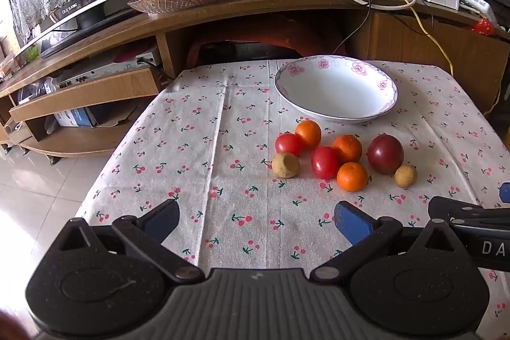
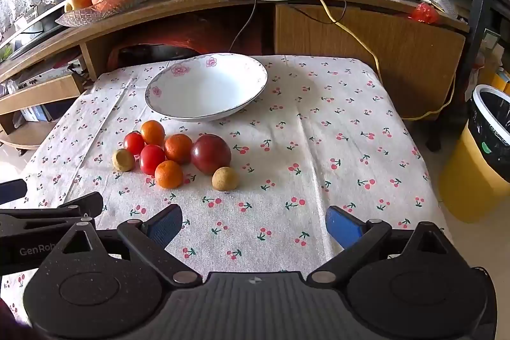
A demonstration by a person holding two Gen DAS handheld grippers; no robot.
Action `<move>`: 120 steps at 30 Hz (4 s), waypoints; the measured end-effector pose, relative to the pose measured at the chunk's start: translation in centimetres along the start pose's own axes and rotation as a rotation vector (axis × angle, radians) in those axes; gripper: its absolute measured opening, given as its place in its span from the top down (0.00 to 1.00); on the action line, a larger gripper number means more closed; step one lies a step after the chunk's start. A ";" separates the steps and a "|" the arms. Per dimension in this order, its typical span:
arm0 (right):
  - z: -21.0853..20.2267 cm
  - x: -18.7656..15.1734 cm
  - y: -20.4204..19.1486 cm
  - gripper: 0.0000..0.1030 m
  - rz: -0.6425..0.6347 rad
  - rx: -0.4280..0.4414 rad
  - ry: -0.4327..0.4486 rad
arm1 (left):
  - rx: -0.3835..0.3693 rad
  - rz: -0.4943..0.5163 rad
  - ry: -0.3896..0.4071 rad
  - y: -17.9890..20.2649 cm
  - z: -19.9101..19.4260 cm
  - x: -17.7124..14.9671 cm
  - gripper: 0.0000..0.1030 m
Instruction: Organize fruits
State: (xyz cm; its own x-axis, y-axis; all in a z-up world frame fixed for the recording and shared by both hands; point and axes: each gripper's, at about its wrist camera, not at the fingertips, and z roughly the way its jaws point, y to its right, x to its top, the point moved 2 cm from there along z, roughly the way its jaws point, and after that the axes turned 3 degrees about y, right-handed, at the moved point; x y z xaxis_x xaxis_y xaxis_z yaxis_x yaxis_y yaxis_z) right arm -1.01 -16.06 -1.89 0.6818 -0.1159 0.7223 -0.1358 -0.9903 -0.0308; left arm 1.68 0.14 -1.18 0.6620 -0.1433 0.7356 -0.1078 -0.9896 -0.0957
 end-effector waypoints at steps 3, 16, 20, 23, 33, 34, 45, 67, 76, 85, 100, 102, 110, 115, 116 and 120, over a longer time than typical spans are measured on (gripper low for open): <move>0.0 0.0 0.0 0.11 -0.001 -0.002 -0.001 | 0.002 0.002 0.003 0.2 0.1 -0.2 0.00; 0.2 -0.1 -0.2 0.12 0.002 -0.003 -0.003 | 0.005 0.004 0.010 0.3 0.2 -0.6 0.00; 0.2 0.0 0.0 0.13 0.004 0.000 -0.007 | 0.006 0.005 0.008 0.3 0.2 -0.6 0.00; 0.2 0.0 -0.1 0.14 0.006 0.000 -0.008 | 0.005 0.003 0.007 0.3 0.2 -0.6 0.00; 0.2 -0.1 -0.2 0.15 0.007 0.004 -0.011 | 0.005 0.003 0.006 0.3 0.2 -0.5 0.00; 0.2 -0.1 -0.2 0.15 0.009 0.004 -0.012 | 0.005 0.003 0.006 0.3 0.2 -0.5 0.00; 0.1 -0.2 -0.4 0.17 0.010 0.008 -0.016 | 0.006 0.004 0.006 0.4 0.2 -0.5 0.00; 0.2 0.0 -0.4 0.19 0.016 0.013 -0.026 | 0.010 0.020 0.013 0.7 0.1 -0.3 0.00; 0.1 -0.1 -0.5 0.19 0.019 0.014 -0.028 | 0.009 0.021 0.013 0.7 0.0 -0.3 0.00; 0.2 -0.1 -0.4 0.22 0.022 0.020 -0.033 | 0.007 0.025 0.015 0.8 -0.1 -0.1 0.00; 1.4 0.8 -0.5 0.28 0.026 0.077 -0.056 | -0.047 0.045 0.033 0.2 1.0 0.8 0.00; 1.9 1.2 -0.5 0.31 0.006 0.078 -0.064 | -0.055 0.058 0.037 0.1 1.2 1.1 0.00; 4.4 2.4 -0.5 0.47 -0.039 0.127 -0.113 | -0.109 0.121 0.015 0.4 2.9 1.5 0.00; 5.4 2.4 -0.9 0.50 -0.080 0.163 -0.148 | -0.176 0.193 0.001 1.1 4.2 1.8 0.00; 5.6 2.4 -1.0 0.52 -0.088 0.169 -0.152 | -0.194 0.189 -0.010 1.1 4.4 1.8 0.00; 6.5 2.6 -1.0 0.60 -0.119 0.190 -0.172 | -0.211 0.211 -0.004 1.2 4.6 1.8 0.00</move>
State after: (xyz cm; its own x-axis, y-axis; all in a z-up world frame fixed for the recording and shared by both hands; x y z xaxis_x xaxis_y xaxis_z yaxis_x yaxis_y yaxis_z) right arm 5.57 -15.85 -4.43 0.7990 0.0069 0.6013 0.0785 -0.9926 -0.0930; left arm 6.16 -1.39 -3.06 0.6117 -0.3459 0.7114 -0.3949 -0.9128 -0.1042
